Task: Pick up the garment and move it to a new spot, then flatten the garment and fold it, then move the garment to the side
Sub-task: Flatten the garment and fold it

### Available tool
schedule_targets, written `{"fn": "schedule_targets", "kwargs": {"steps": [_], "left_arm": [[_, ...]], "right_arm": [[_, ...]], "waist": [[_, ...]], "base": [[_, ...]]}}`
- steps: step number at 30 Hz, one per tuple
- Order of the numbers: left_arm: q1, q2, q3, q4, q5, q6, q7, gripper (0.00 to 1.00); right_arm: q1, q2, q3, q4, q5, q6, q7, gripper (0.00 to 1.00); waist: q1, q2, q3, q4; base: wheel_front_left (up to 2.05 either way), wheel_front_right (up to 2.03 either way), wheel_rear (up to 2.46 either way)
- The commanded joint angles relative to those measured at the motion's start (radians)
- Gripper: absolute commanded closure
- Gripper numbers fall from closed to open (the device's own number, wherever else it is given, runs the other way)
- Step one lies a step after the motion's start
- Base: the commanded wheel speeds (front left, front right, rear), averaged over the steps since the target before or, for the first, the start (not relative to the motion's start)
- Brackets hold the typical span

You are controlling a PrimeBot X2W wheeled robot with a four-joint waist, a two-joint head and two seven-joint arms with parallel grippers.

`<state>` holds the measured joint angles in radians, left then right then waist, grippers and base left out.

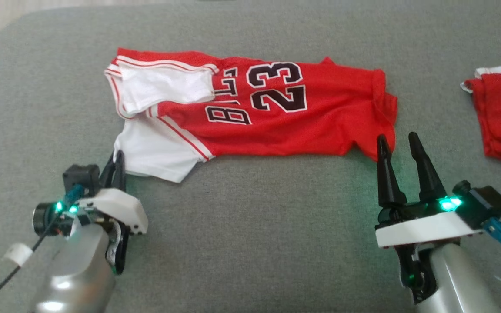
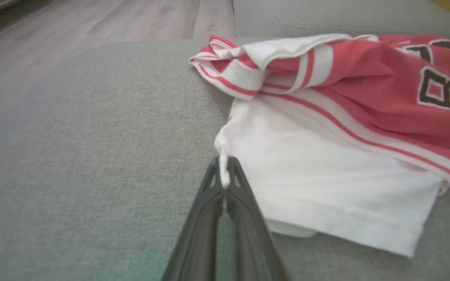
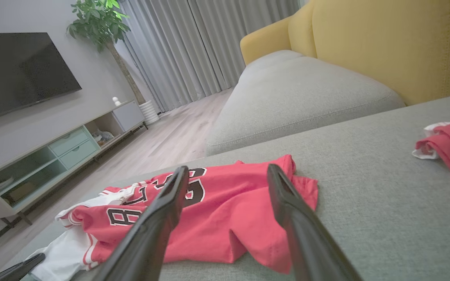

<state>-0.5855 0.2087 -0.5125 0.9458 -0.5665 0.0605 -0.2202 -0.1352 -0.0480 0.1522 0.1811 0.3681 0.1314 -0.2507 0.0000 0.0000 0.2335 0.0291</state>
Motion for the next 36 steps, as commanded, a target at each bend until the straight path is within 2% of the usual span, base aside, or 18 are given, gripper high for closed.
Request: {"fn": "schedule_targets", "kwargs": {"steps": [1,5,11,19,20,21,22,29,36], "left_arm": [[0.000,0.030,0.035,-0.028,-0.008,-0.005,-0.015,1.00],[0.053,0.036,0.029,-0.060,-0.009,-0.018,-0.025,1.00],[0.189,0.047,0.014,-0.154,-0.021,-0.007,-0.014,1.00],[0.286,0.095,0.023,-0.320,-0.022,0.062,0.007,1.00],[0.290,0.099,0.026,-0.343,-0.019,0.074,0.006,0.73],[0.292,0.103,0.028,-0.368,-0.015,0.086,0.002,0.06],[0.294,0.105,0.031,-0.392,-0.011,0.096,-0.001,0.00],[0.297,0.107,0.056,-0.568,0.028,0.124,-0.035,0.00],[0.311,0.093,0.097,-0.689,0.091,0.123,-0.041,0.00]], "right_arm": [[-0.008,-0.002,0.023,-0.023,-0.002,-0.001,-0.011,0.00],[0.009,-0.002,0.026,-0.011,0.003,-0.001,-0.011,0.00],[0.039,-0.002,0.033,0.015,0.017,-0.001,-0.011,0.00],[0.050,-0.002,0.038,0.029,0.013,-0.001,-0.011,0.00],[0.050,-0.002,0.039,0.029,0.013,-0.001,-0.011,0.00],[0.049,-0.002,0.041,0.030,0.012,-0.001,-0.011,0.00],[0.047,-0.002,0.043,0.030,0.012,-0.001,-0.011,0.00],[0.040,-0.002,0.057,0.023,0.017,-0.001,-0.011,0.00],[0.026,-0.002,0.064,-0.005,0.024,-0.001,-0.011,0.00]], "waist": [[0.0000,0.0000,-0.028,0.020],[0.0000,0.0000,-0.075,0.047],[0.0000,0.0000,-0.163,0.085],[0.0000,0.0000,-0.186,0.099],[0.0000,0.0000,-0.186,0.098],[0.0000,0.0000,-0.185,0.096],[0.0000,0.0000,-0.184,0.094],[0.0000,0.0000,-0.170,0.064],[0.0000,0.0000,-0.140,0.018]], "base": [[0.00,0.00,0.00],[0.00,0.00,0.00],[0.00,0.00,0.00],[0.00,0.00,0.00],[0.00,0.00,0.00],[0.00,0.00,0.00],[0.00,0.00,0.00],[0.00,0.00,0.00],[0.00,0.00,0.00]]}}
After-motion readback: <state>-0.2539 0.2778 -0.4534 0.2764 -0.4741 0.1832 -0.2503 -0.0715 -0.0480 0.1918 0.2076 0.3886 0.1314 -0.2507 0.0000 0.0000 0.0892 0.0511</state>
